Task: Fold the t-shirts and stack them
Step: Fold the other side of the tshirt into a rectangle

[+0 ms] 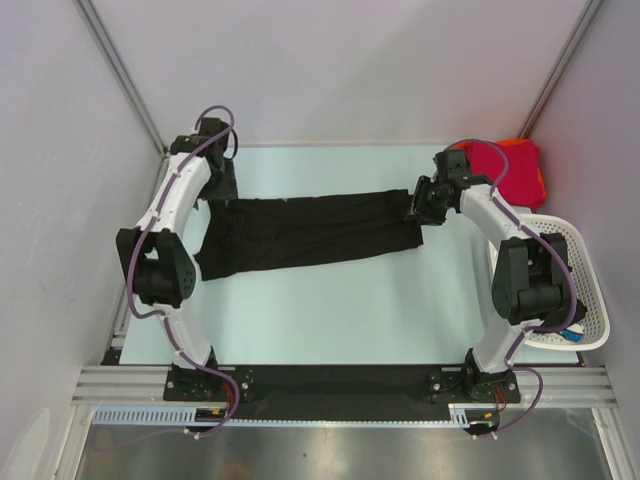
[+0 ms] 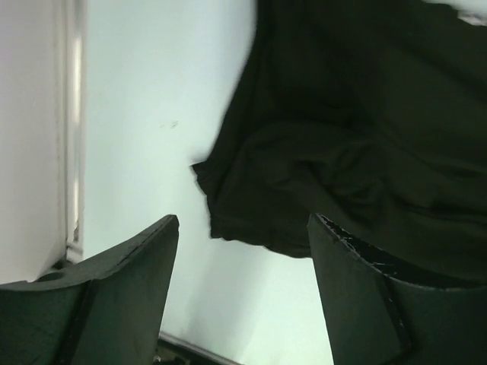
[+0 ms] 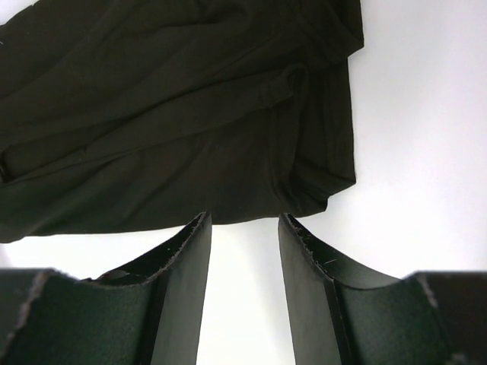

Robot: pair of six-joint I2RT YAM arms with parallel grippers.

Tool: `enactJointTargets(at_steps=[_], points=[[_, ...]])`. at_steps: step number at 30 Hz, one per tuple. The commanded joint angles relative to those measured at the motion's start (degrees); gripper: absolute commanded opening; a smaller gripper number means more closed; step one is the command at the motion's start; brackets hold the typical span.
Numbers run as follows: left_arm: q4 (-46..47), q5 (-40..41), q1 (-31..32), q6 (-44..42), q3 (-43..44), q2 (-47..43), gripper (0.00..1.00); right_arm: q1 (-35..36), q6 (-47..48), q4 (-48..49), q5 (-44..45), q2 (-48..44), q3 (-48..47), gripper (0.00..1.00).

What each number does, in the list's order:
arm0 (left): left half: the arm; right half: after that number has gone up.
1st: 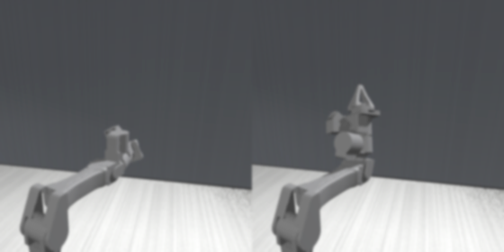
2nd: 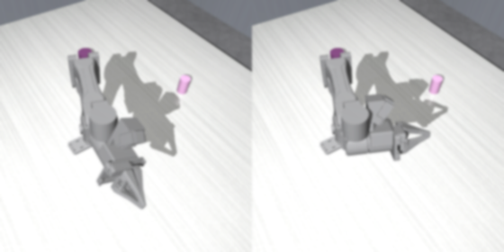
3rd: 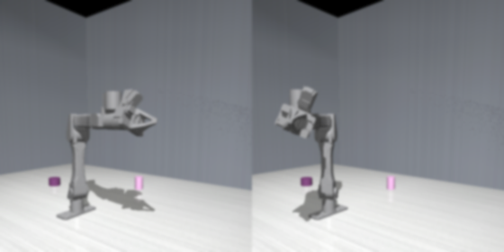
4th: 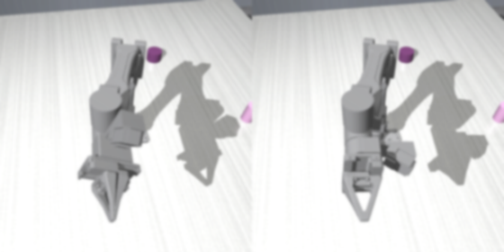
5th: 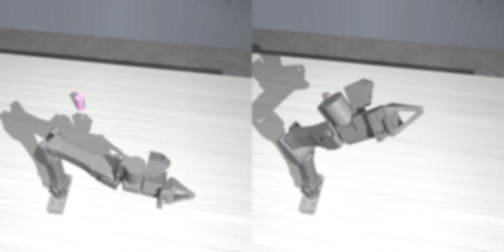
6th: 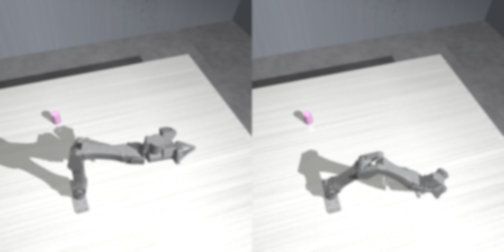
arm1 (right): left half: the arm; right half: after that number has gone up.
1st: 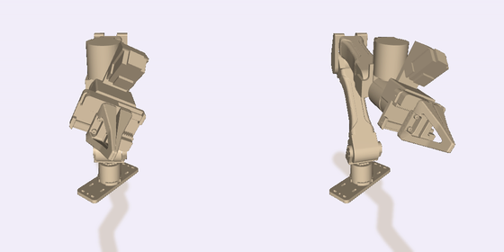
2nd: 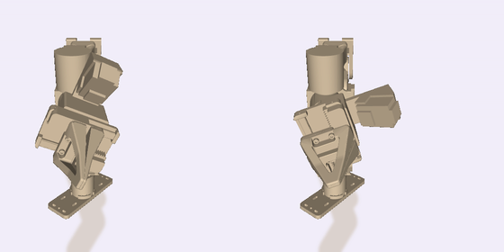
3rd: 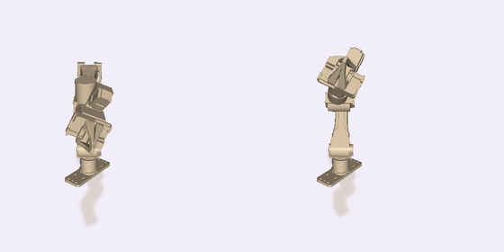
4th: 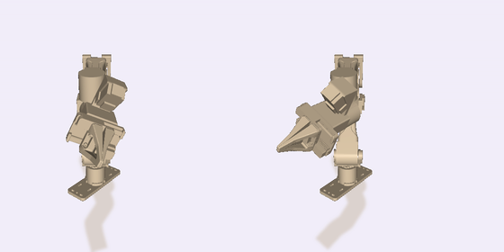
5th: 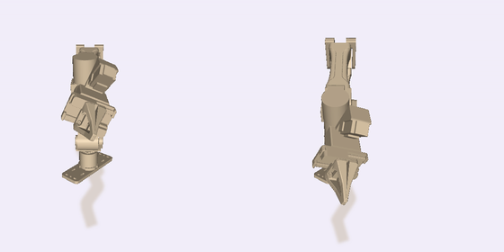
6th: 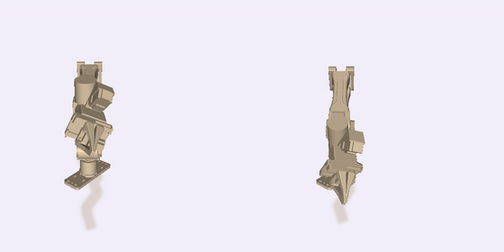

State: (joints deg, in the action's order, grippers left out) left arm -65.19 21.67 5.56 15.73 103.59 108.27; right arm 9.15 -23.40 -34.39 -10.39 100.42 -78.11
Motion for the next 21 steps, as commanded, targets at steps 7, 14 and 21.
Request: enactJointTargets(at_steps=[7,14,21], points=[[1.03,-11.21,3.23,-6.32,2.84,10.29,0.75,0.96,-1.3,1.26,0.29,-0.14,-0.82,0.46],[0.5,-12.35,3.75,-6.85,6.62,14.42,0.75,1.05,-1.3,1.34,0.2,-0.05,-1.26,0.46],[0.24,-9.81,4.9,-6.59,8.2,16.8,0.0,1.14,-1.21,1.08,-0.07,0.56,-1.79,0.46]])
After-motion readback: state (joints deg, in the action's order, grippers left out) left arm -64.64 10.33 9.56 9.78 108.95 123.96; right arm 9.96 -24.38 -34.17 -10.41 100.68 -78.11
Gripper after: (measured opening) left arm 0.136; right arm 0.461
